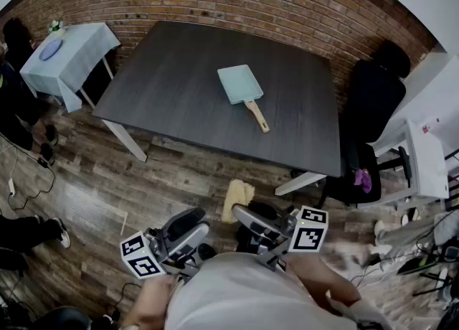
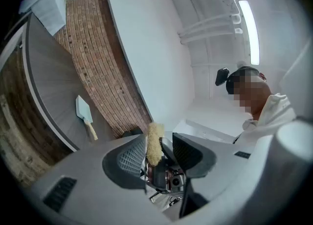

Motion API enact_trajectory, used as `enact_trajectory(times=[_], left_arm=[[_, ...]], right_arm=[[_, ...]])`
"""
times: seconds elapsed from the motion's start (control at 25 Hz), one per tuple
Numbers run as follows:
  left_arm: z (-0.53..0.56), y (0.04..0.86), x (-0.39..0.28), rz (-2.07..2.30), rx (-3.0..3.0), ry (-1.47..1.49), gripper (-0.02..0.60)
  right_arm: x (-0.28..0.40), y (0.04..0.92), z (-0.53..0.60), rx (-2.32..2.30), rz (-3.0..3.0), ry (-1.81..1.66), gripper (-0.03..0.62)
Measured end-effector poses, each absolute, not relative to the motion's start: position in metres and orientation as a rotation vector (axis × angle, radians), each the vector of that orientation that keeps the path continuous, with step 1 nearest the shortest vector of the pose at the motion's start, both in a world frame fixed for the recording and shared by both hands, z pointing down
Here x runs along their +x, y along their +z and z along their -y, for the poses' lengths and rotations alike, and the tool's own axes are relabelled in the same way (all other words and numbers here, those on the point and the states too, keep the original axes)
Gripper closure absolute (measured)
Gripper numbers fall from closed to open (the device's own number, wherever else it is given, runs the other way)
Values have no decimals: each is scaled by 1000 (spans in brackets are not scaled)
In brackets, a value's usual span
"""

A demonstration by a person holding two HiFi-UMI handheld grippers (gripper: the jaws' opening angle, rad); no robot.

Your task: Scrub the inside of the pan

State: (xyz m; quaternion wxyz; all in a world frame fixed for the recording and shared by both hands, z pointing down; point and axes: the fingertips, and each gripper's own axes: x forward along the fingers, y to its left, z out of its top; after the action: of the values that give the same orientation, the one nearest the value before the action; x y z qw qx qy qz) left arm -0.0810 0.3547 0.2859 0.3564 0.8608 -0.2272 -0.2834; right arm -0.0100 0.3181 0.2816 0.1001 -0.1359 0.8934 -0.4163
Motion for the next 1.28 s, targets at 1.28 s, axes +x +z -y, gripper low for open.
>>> enact_trajectory(times=[1.28], left_arm=[[-219,352,43,473,2038,-572,402]], right_arm=[[138,306,-210,-778,-2501,-1245,500]])
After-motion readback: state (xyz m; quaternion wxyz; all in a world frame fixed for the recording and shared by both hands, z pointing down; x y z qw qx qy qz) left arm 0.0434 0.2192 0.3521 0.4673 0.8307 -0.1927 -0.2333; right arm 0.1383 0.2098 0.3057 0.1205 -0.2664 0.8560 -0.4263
